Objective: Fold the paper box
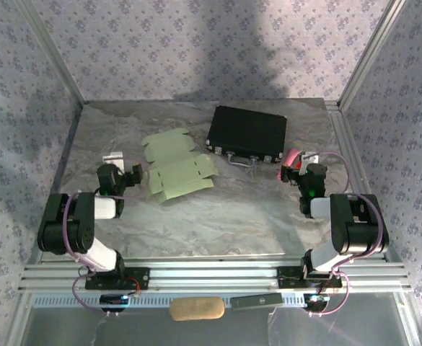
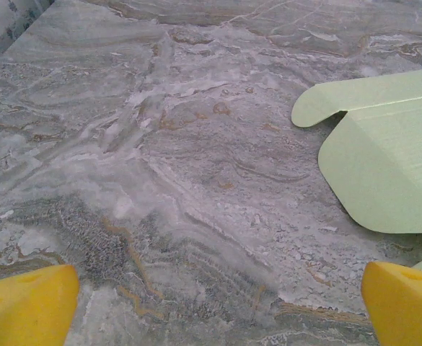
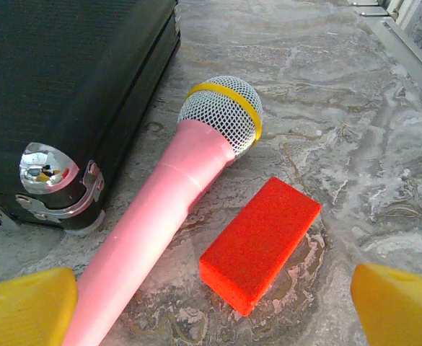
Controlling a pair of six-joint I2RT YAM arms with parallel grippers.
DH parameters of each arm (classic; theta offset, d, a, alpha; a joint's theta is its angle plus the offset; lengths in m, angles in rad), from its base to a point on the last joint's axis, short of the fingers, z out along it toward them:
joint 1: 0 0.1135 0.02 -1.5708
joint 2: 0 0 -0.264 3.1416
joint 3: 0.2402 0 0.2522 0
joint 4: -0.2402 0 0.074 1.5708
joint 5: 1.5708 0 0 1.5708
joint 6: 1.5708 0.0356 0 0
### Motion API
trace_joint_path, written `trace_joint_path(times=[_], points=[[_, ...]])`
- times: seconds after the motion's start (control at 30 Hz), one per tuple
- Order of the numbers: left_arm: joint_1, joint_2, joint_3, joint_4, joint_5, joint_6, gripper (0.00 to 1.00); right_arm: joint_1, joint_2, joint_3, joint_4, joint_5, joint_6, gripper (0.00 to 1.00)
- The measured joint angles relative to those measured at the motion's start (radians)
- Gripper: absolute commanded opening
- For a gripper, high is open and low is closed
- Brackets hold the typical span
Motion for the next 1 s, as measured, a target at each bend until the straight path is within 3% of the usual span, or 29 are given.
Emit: trace_joint_path(times=[1.0], points=[[0.0, 0.0, 0.0, 0.0, 0.0, 0.0, 1.0, 0.009, 0.0, 0.0, 0.0, 0.022, 0.0, 0.99]])
